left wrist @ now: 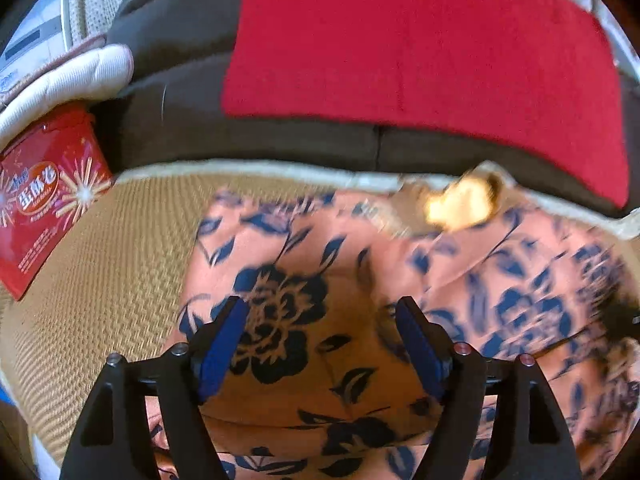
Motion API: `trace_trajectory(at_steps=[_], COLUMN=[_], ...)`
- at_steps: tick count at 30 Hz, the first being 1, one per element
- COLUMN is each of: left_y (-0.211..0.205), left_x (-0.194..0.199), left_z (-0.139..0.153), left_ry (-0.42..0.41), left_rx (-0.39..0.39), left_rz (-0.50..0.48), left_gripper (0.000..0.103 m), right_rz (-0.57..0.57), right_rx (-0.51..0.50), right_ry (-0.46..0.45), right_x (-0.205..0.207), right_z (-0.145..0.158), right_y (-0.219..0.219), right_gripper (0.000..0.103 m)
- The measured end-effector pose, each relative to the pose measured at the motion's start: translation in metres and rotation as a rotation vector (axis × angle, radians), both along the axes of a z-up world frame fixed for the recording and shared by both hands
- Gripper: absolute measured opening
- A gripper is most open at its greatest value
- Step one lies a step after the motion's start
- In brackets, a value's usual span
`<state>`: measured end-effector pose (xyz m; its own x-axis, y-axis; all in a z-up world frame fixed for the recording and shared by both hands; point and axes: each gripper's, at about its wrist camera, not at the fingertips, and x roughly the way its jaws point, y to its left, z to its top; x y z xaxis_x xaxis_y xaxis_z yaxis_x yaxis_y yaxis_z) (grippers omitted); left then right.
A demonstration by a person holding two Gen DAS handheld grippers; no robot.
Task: Fold small clothes
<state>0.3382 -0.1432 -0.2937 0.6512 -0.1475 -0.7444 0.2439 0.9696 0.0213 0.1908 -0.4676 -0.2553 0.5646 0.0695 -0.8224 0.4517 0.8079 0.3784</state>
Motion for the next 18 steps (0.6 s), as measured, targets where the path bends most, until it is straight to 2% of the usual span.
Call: trace_trajectory(at_steps=[2,3,6,8,10,12,14,15,17,18], left_y=[-0.004,-0.009,-0.023,-0.027,-0.025,-0.018,-0.013,-0.012,-0.012,-0.017], left_x=[-0.005,-0.005,0.003,0.002,0.003,0.002,0.000,0.000,0.000,0.000], left_z=[0.002,-0.005,-0.028,-0.029,-0.025,-0.016,-0.010,-0.010,-0.017,-0.025], left_ry=[-0.007,0.015,0.107,0.075,0.093,0.074,0.057,0.058,0.099,0.103], left_rx=[-0.003,0.023,0.112,0.145,0.124,0.073,0.047,0.042,0.078,0.119], left_rz=[-0.013,-0.019,-0.048,-0.051,-0.040,-0.007,0.009,0.011,0.009,-0.003], left_gripper=[0.090,0.090,0.092,0.093,0.093,0.093,0.093,0.093,0.095,0.098], right_rz=[0.019,0.020,0.016,0.002,0.004,-0.005,-0.005,-0.004,0.001,0.002], right_rx=[0.004,0.003,0.024,0.042,0.029,0.004,-0.002,0.012,0.033,0.033], right_ry=[-0.011,-0.002,0.093,0.066,0.041,0.000,0.006,0.037,0.104,0.098], right_x=[0.001,0.007,0.012,0.009,0.005,-0.002,-0.003,-0.003,0.001,0.000], right_z=[0.002,-0.005,-0.025,-0.024,-0.014,-0.006,-0.004,-0.009,-0.025,-0.033], right_y=[0.004,0.008,0.006,0.002,0.001,-0.001,-0.003,-0.003,-0.004,-0.006], right_gripper=[0.013,0.013,0.014,0.014,0.016,0.016,0.016,0.016,0.015,0.014])
